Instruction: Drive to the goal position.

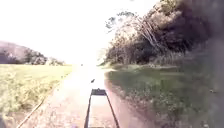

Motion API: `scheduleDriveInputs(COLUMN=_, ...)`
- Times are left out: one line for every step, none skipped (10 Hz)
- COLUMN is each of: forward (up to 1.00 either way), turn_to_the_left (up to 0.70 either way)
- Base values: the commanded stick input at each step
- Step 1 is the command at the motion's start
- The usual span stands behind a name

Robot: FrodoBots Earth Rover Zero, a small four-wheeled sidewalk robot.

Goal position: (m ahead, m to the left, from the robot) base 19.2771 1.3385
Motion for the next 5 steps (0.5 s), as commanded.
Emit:
scheduleDriveInputs(forward=0.85, turn_to_the_left=0.0)
scheduleDriveInputs(forward=0.85, turn_to_the_left=0.0)
scheduleDriveInputs(forward=0.85, turn_to_the_left=0.0)
scheduleDriveInputs(forward=0.85, turn_to_the_left=0.0)
scheduleDriveInputs(forward=0.85, turn_to_the_left=0.34)
